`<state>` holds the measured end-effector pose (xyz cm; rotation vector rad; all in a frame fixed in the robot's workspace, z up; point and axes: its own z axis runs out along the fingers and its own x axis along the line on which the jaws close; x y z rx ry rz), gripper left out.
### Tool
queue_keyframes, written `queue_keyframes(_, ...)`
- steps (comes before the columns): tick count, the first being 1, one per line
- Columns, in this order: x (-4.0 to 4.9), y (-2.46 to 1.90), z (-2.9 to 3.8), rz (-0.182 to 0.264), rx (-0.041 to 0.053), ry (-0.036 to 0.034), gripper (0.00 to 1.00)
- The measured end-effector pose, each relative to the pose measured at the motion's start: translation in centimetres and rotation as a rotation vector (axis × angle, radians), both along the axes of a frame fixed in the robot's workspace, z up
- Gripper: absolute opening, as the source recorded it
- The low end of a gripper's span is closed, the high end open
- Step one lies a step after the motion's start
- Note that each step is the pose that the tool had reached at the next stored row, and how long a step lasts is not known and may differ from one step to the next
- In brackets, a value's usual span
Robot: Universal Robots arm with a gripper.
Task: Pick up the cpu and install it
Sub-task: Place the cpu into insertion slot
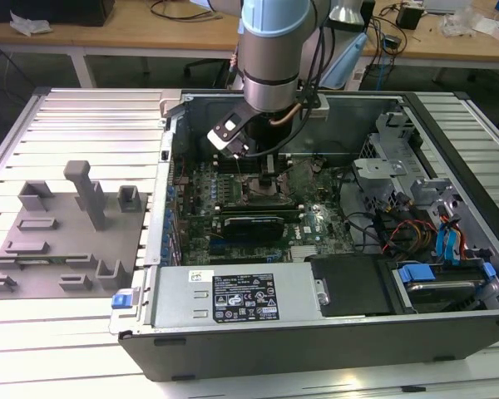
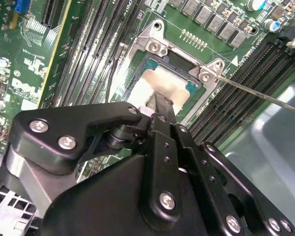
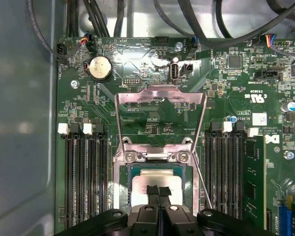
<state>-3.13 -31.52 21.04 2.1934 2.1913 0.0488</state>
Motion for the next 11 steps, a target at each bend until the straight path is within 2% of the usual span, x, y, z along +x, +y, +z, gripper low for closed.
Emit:
queue_keyframes(5, 0.00, 0.00, -0.42, 0.000, 0.0000, 0.0000, 0.11)
queue_keyframes(11, 0.01, 0.01, -0.52, 0.000, 0.0003, -0.0002, 0.11)
